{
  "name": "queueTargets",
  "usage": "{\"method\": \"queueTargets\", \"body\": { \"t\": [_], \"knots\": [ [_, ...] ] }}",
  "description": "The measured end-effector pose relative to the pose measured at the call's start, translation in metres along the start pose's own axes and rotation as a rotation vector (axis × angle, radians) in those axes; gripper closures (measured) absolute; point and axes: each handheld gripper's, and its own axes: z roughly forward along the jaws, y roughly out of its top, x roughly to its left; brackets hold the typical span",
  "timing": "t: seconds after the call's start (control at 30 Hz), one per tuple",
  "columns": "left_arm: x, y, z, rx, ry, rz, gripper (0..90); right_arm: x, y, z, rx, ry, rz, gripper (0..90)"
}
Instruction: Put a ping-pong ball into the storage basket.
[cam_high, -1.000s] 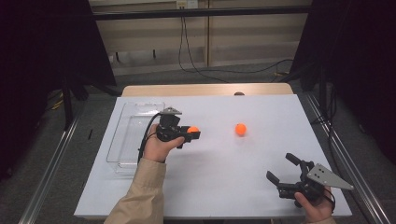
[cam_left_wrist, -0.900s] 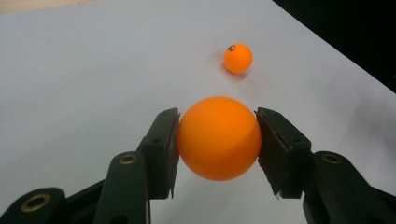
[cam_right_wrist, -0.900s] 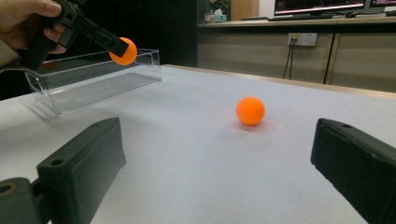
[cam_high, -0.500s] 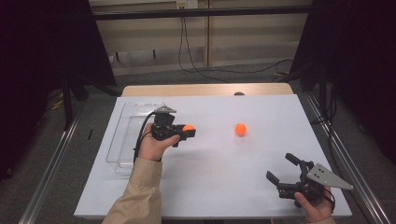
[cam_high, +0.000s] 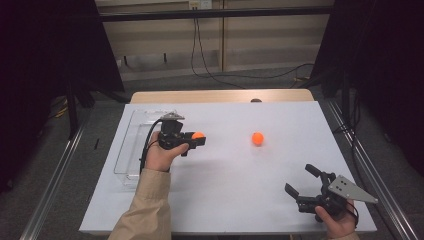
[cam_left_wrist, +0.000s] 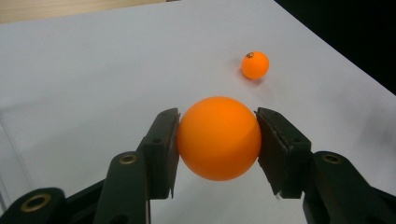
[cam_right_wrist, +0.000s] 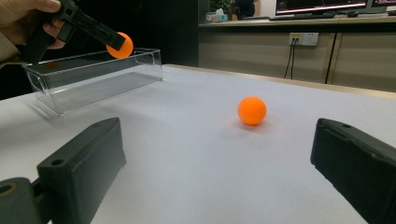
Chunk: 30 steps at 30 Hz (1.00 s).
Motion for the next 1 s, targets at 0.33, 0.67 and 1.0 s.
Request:
{"method": "queueTargets", "body": {
  "t": [0.33,0.67,1.0],
  "knots": [
    [0.005,0.0,-0.005,-0.009,0.011,-0.009,51.0,0.0,0.0,0.0,0.0,0.002,-0.001,2.5],
    [0.009,0.0,-0.01,-0.019,0.026,-0.013,51.0,0.0,0.0,0.0,-0.001,0.0,0.001,2.5],
    [0.014,-0.001,-0.015,-0.029,0.042,-0.019,51.0,0.0,0.0,0.0,-0.001,0.002,0.0,2.5]
  ]
}}
